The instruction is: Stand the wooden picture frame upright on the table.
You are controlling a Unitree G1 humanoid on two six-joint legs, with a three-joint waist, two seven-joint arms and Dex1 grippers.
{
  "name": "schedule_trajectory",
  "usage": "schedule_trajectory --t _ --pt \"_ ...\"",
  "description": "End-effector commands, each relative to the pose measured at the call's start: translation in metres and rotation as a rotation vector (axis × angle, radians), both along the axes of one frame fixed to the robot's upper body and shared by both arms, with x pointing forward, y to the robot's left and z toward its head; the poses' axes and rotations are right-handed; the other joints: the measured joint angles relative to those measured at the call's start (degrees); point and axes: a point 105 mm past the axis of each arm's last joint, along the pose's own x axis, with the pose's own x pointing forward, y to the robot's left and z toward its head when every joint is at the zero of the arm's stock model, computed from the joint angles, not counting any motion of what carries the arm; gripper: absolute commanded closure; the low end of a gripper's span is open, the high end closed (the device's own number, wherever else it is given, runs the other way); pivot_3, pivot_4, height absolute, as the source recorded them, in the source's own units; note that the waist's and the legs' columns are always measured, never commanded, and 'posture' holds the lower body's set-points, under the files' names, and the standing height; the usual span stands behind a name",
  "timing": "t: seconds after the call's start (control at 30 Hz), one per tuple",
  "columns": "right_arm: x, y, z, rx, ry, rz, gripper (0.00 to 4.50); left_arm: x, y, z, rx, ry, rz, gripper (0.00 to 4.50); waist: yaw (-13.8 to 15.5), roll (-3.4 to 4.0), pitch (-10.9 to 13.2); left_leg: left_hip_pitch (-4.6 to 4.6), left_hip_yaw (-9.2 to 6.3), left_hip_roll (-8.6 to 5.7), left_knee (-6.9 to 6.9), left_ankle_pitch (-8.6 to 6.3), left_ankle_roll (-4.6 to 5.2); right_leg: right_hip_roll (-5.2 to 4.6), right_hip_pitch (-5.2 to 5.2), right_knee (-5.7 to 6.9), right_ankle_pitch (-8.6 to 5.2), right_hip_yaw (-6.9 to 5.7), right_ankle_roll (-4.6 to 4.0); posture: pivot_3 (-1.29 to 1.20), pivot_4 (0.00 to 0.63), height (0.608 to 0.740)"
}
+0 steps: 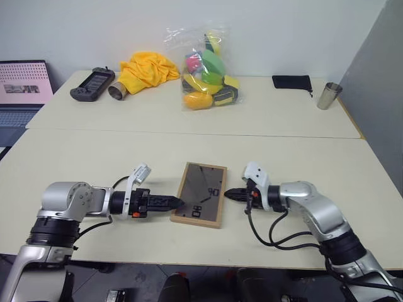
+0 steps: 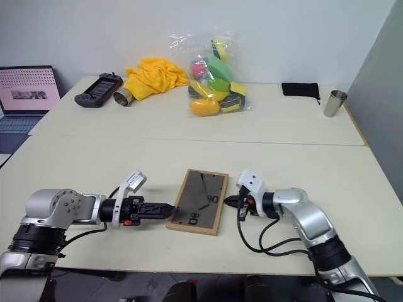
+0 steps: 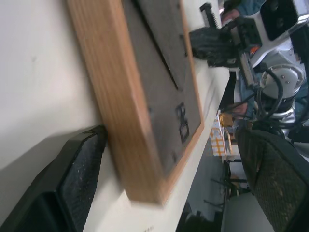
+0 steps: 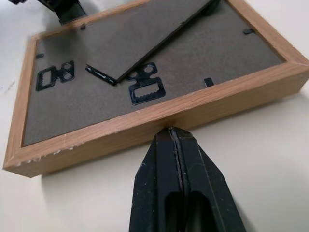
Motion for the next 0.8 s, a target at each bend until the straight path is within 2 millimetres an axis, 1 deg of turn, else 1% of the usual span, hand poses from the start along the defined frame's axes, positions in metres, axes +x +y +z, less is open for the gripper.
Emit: schedule_trajectory --t 0.03,0.2,0.3,0.4,0.5,0.6,0.67,0.7,0.77,0.8 --pt "0.003 0.013 0.014 0.024 -0.056 0.035 4.50 0.001 -0.006 -0.018 0.045 0.025 -0.003 0.01 0.33 0.00 -0.01 0.00 0.00 -0.01 0.00 0.00 0.00 -0.01 0.01 -0.01 0.00 0.00 0.00 0.00 0.150 0.740" --pt "0.009 0.019 0.017 0.035 -0.072 0.026 4.50 0.000 -0.016 -0.013 -0.005 0.000 -0.042 0.01 0.86 0.00 -0.02 -0.01 0.00 -0.04 0.02 0.00 0.00 -0.04 0.02 -0.02 0.00 0.01 0.00 0.00 0.150 0.740" --pt "0.009 0.017 0.015 0.033 -0.073 0.020 4.50 0.002 -0.015 -0.003 -0.039 -0.018 -0.040 0.52 0.89 0.00 -0.02 -0.03 0.00 -0.03 0.02 0.00 0.00 -0.04 0.02 -0.04 0.00 0.01 0.00 0.00 0.150 0.740" --pt "0.011 0.012 0.012 0.024 -0.073 0.002 4.50 0.004 -0.013 0.007 -0.066 -0.045 -0.032 1.15 0.81 -0.01 -0.01 -0.06 0.00 -0.02 0.01 0.00 0.00 -0.04 -0.04 -0.04 0.00 0.01 -0.01 0.00 0.150 0.740" --pt "0.013 0.010 0.010 0.024 -0.071 -0.018 4.50 0.007 -0.012 0.011 -0.076 -0.058 -0.020 1.83 0.74 -0.02 0.00 -0.09 0.00 0.00 -0.02 0.00 0.00 -0.02 -0.09 -0.04 0.00 0.00 -0.02 0.00 0.150 0.740" --pt "0.015 0.009 0.011 0.033 -0.072 -0.026 4.50 0.007 -0.012 0.011 -0.064 -0.079 -0.023 2.41 0.69 -0.02 0.00 -0.09 0.00 0.00 -0.02 0.00 0.00 -0.02 -0.09 -0.05 -0.01 0.01 -0.02 0.00 0.150 0.740" --pt "0.017 0.004 0.012 0.020 -0.089 -0.036 4.50 0.009 -0.011 0.018 -0.076 -0.104 -0.013 2.85 0.65 -0.02 0.00 -0.09 0.00 0.00 -0.02 0.00 0.00 -0.02 -0.09 -0.05 -0.01 0.01 -0.02 0.00 0.150 0.740" --pt "0.019 0.001 0.013 0.017 -0.096 -0.047 4.50 0.011 -0.011 0.022 -0.084 -0.118 -0.007 3.00 0.62 -0.02 0.00 -0.09 0.00 0.00 -0.02 0.00 0.00 -0.02 -0.09 -0.04 -0.01 0.00 -0.02 0.00 0.150 0.740" --pt "0.025 -0.009 0.022 0.026 -0.123 -0.084 4.50 0.015 -0.010 0.034 -0.114 -0.143 0.013 3.22 0.57 -0.03 0.00 -0.09 0.00 0.00 -0.02 0.00 0.00 -0.02 -0.09 -0.05 -0.01 0.01 -0.02 0.00 0.150 0.740" --pt "0.028 -0.012 0.027 0.040 -0.127 -0.101 4.50 0.016 -0.009 0.037 -0.118 -0.157 0.018 3.22 0.54 -0.06 0.03 -0.10 0.00 0.00 -0.02 0.00 0.00 -0.02 -0.09 -0.04 -0.01 0.01 -0.02 0.00 0.150 0.740"
